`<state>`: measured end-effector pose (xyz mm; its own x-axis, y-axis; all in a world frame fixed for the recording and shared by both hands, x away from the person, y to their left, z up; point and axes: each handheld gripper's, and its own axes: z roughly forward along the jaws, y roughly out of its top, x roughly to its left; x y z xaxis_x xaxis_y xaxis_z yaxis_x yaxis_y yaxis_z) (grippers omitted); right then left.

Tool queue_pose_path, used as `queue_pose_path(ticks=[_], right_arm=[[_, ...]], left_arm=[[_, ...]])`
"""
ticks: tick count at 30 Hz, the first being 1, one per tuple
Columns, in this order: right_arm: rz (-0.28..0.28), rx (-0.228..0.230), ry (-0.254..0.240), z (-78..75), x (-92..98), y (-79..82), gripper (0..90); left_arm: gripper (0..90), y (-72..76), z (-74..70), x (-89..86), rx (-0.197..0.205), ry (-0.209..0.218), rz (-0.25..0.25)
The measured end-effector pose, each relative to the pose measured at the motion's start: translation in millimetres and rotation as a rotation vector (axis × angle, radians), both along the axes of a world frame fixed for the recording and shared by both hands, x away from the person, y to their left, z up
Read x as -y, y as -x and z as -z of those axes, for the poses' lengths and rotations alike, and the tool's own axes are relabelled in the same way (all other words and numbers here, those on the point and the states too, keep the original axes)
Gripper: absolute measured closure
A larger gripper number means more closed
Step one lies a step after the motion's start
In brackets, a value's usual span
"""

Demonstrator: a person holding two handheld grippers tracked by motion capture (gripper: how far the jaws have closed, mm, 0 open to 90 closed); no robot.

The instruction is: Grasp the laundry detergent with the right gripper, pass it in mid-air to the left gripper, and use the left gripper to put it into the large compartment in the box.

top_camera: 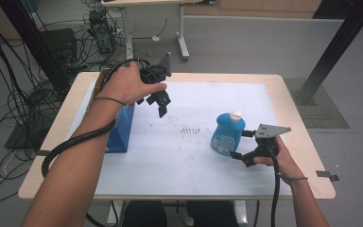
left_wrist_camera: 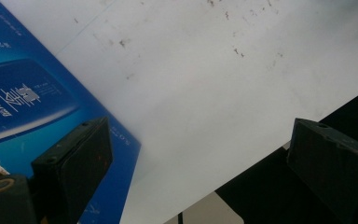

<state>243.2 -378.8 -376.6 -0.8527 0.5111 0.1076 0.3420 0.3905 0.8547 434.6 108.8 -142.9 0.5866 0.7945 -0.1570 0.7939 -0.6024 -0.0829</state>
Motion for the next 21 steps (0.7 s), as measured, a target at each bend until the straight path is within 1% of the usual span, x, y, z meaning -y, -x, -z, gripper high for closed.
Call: queue_pose_path(ticks=[5, 10, 11, 19, 20, 21], right_arm=[[0.000, 0.000, 0.000, -0.6, 0.0, -0.5, 2.2], [-0.001, -0.003, -0.004, 0.2, -0.3, -0.7, 2.2], [-0.003, -0.003, -0.005, 0.3, -0.4, -1.0, 2.2], [-0.004, -0.009, -0.007, 1.3, -0.8, -1.5, 2.5], [-0.003, -0.009, -0.007, 1.2, -0.7, -1.4, 2.5], [-0.003, -0.009, -0.007, 1.2, -0.7, -1.4, 2.5]], left_arm=[[7.2, -0.8, 0.1, -0.2, -0.006, -0.006, 0.004], [7.1, -0.3, 1.2, -1.7, -0.006, -0.003, -0.004], [7.2, -1.5, 1.0, -1.6, -0.011, -0.006, 0.006], [7.1, -0.6, -0.6, -4.7, -0.007, 0.004, -0.010], [7.1, -0.6, -1.1, -6.8, -0.005, 0.013, -0.009], [7.1, -0.6, -1.1, -6.8, -0.005, 0.013, -0.009]])
